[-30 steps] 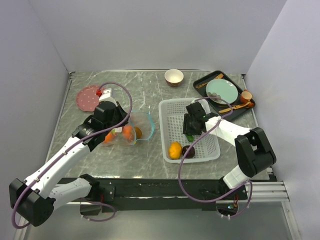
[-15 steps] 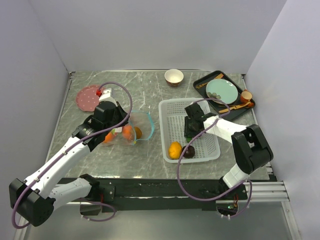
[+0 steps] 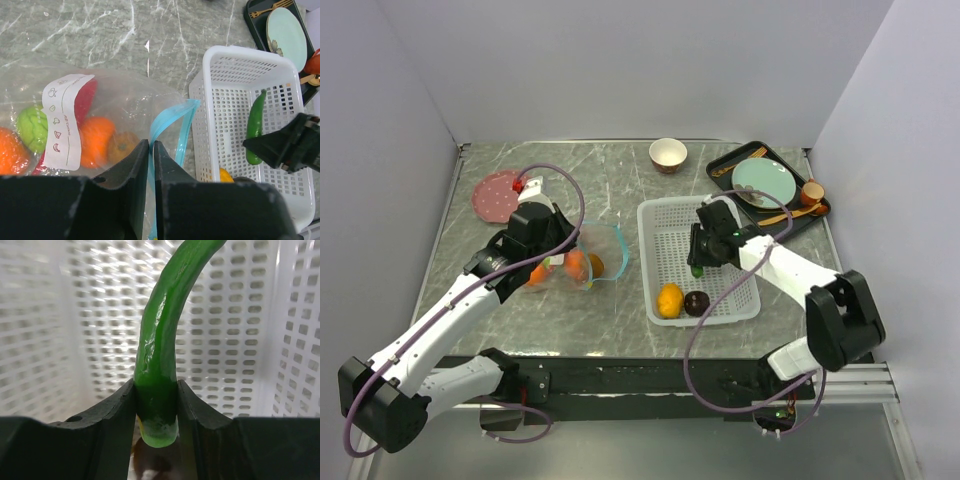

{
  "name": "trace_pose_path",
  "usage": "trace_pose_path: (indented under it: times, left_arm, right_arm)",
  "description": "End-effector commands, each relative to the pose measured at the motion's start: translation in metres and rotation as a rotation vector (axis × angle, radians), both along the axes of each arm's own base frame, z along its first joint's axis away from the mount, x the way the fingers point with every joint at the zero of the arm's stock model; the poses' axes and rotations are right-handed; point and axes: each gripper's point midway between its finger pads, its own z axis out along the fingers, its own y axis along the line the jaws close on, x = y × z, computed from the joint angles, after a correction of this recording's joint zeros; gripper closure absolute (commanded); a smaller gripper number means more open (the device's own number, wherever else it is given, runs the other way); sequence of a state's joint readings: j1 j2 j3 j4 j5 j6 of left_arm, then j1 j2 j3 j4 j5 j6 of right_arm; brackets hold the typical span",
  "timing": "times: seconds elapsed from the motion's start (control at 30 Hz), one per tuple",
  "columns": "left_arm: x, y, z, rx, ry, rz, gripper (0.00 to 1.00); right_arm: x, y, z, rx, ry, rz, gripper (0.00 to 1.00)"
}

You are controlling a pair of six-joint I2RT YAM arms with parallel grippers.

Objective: Place the food in the zip-top bag and seal the zipper
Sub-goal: Pick up the fake vegetable from the bin, then place the fake vegetable in the zipper food storage bag.

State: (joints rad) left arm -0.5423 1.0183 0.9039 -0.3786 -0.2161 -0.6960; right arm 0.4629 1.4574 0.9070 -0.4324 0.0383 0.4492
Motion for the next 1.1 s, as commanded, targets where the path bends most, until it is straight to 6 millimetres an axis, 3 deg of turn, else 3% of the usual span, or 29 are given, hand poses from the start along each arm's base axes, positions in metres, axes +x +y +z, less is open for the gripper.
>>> trace_pose_path:
  times: [0.0, 0.17, 0.33, 0.5, 0.77, 1.07]
  left_arm:
    - [0.006, -0.003, 0.015, -0.033, -0.045, 0.005, 0.85]
    - [0.006, -0.002, 0.013, -0.024, -0.039, 0.006, 0.86]
    - [0.006, -0.003, 0.015, -0.033, -0.045, 0.001, 0.85]
    - [0.006, -0.006, 0.015, -0.036, -0.039, -0.009, 0.86]
    - [0.007, -0.005, 0.016, -0.034, -0.043, -0.006, 0.86]
    - [0.007, -0.004, 0.017, -0.026, -0.043, -0.006, 0.86]
  right_arm:
    - [0.012, 0.026, 0.053, 0.149, -0.131, 0.045, 0.75]
    - [0.005, 0.049, 0.081, 0.302, -0.186, 0.123, 0.77]
    - [-0.016, 0.084, 0.115, 0.512, -0.225, 0.304, 0.75]
    - [-0.036, 0.108, 0.131, 0.585, -0.23, 0.459, 0.75]
    - [-0.068, 0.141, 0.127, 0.6, -0.17, 0.65, 0.71]
    - [-0.076, 0.16, 0.115, 0.565, -0.111, 0.697, 0.71]
